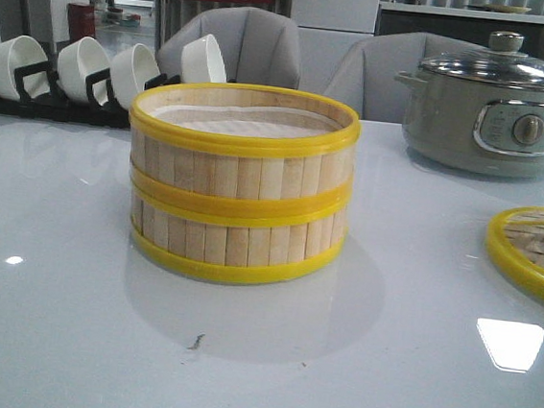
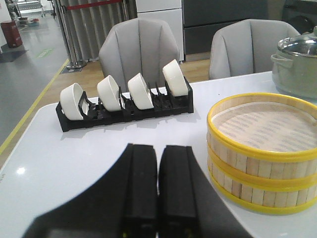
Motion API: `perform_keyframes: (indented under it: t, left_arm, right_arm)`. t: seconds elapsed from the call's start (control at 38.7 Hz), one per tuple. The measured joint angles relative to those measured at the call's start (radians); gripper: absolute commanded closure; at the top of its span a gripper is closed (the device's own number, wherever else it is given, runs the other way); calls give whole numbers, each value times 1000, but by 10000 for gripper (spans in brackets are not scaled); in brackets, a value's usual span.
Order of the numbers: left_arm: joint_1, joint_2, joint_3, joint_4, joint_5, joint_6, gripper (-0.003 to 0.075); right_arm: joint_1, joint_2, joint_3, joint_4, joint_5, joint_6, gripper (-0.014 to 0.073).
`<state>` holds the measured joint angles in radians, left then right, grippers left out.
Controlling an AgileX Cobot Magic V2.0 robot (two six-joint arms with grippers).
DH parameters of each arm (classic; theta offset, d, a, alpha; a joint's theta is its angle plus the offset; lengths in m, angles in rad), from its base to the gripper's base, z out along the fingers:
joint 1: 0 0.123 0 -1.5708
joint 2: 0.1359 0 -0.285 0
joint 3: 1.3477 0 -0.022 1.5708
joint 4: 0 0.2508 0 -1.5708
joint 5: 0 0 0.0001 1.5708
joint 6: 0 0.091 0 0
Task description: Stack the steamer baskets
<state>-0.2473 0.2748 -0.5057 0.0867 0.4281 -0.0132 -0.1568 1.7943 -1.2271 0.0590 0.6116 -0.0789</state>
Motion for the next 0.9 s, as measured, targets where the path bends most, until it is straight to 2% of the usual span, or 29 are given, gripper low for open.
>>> perform_keyframes:
  t: [0.8, 0.9]
  left_arm:
    - [0, 0, 0, 0, 0, 0, 636]
    - [0, 0, 0, 0, 0, 0, 636]
  right_arm:
    - [-17, 59, -5, 7, -48, 0, 235]
    - [-17, 63, -5, 16, -48, -2, 275]
